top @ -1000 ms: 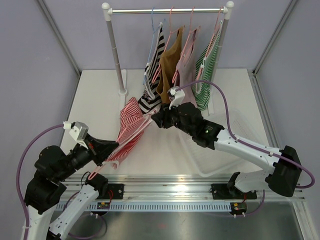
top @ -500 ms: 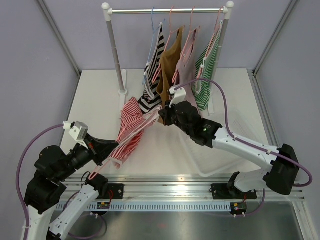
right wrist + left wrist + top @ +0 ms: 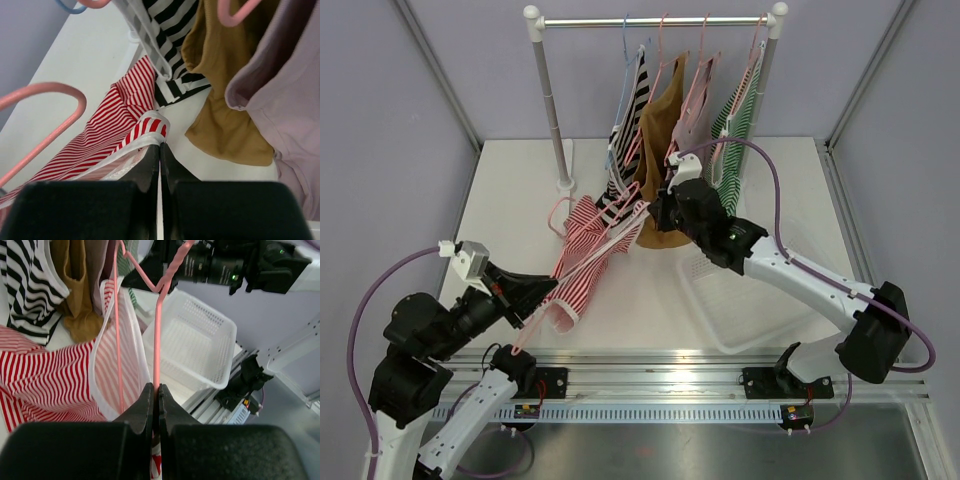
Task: Remove the tank top from the hanger
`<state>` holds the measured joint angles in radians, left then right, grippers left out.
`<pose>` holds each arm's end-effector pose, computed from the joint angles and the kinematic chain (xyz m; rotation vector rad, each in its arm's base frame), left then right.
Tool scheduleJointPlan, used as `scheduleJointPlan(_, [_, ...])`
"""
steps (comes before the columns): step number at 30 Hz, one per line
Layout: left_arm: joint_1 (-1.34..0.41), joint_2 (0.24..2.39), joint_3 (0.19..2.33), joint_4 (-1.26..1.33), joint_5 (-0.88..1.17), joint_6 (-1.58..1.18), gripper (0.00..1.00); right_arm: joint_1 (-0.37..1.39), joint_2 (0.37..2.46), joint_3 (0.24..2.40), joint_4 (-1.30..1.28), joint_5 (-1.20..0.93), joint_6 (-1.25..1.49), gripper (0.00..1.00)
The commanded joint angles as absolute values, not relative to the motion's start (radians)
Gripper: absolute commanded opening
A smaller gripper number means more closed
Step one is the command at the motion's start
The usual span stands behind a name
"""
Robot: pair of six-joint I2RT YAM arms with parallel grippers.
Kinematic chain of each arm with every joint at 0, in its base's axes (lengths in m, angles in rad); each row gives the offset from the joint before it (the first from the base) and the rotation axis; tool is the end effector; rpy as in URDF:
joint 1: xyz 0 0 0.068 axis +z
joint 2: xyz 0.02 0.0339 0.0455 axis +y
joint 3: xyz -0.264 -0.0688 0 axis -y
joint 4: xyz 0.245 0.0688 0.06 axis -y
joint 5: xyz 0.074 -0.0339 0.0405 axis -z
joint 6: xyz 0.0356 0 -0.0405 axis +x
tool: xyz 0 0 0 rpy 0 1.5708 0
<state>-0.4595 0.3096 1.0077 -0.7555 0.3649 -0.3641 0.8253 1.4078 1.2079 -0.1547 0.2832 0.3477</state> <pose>0.0165 -0.0224 0.3912 0.3727 1.6654 -0.9196 0.2316 0.2362 0.3466 -0.2712 1.9259 0.5158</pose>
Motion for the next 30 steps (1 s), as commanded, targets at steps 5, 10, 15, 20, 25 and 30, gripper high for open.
scheduleJointPlan(5, [-0.462,0.376,1.072,-0.448,0.379,-0.425,0.0,0.796,1.316,1.138,0.03,-0.2,0.386,0.0])
scheduleJointPlan(10, [-0.462,0.463,1.08,-0.279,0.287,-0.411,0.0,0.805,1.237,1.072,0.129,-0.423,0.436,0.0])
scheduleJointPlan(15, [-0.462,0.56,1.068,-0.053,0.17,-0.345,0.0,0.867,1.216,1.095,-0.026,-0.359,0.335,0.0])
scheduleJointPlan(20, [-0.463,0.571,0.971,0.28,0.068,-0.284,0.0,0.971,1.265,1.176,-0.223,0.009,0.264,0.0])
scheduleJointPlan(25, [-0.462,0.583,0.965,0.385,-0.032,-0.183,0.0,1.048,1.373,1.172,-0.429,0.254,0.294,0.0])
scheduleJointPlan(30, [-0.462,0.601,1.067,0.2,-0.152,-0.187,0.0,1.057,1.338,1.037,-0.347,0.276,0.386,0.0])
